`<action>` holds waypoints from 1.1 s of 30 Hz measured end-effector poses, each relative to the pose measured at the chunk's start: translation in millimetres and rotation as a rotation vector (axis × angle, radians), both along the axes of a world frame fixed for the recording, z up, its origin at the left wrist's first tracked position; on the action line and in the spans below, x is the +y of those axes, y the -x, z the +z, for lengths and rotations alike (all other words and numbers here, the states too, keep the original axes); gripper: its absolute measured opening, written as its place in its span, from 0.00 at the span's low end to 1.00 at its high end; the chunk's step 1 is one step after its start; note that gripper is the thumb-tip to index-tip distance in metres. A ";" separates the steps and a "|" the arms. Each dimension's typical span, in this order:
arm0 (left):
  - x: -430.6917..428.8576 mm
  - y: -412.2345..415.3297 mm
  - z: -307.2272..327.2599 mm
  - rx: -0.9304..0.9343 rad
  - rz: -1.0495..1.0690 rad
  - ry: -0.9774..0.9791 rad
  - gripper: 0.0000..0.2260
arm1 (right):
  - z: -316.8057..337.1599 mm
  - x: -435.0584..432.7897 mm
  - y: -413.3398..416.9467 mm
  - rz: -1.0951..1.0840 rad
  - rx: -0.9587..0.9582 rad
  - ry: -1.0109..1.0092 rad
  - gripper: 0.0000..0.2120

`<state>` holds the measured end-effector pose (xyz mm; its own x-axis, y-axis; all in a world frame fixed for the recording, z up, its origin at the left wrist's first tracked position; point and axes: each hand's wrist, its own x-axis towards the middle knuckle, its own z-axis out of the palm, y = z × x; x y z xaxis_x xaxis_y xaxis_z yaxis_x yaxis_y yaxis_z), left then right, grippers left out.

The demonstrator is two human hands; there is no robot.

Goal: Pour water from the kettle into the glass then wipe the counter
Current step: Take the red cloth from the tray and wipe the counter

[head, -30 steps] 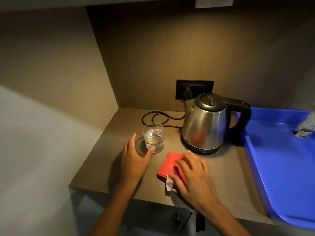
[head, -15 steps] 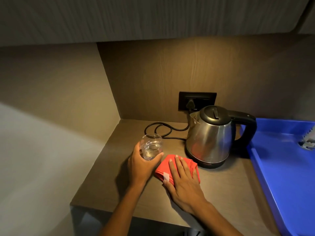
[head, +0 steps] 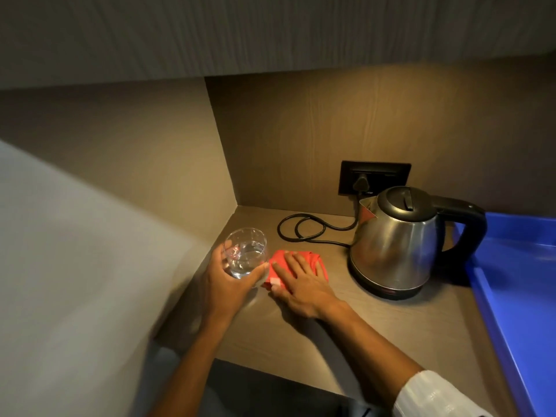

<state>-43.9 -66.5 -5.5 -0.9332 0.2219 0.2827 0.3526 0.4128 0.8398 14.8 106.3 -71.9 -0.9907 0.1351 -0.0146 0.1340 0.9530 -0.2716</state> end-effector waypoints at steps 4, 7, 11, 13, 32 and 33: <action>9.5 -2.5 6.4 0.018 -0.031 -0.018 0.40 | -7.1 -22.7 -30.1 0.078 0.016 0.020 0.29; 17.0 -4.0 9.6 0.064 -0.044 -0.032 0.39 | -8.3 -32.4 -56.2 0.081 0.014 0.021 0.29; 28.0 -5.3 5.9 0.055 -0.067 -0.057 0.41 | -13.0 -28.8 -94.6 0.078 0.018 0.055 0.28; 31.8 -6.7 4.6 0.047 -0.084 -0.062 0.42 | -15.9 -21.6 -106.7 0.034 0.013 0.061 0.28; 46.3 -19.6 -18.3 -0.093 -0.137 -0.083 0.40 | -0.6 -18.1 -141.1 -0.046 0.001 0.077 0.28; 49.5 -20.7 -20.8 -0.108 -0.142 -0.080 0.40 | 0.5 -18.9 -150.2 -0.071 -0.016 0.078 0.28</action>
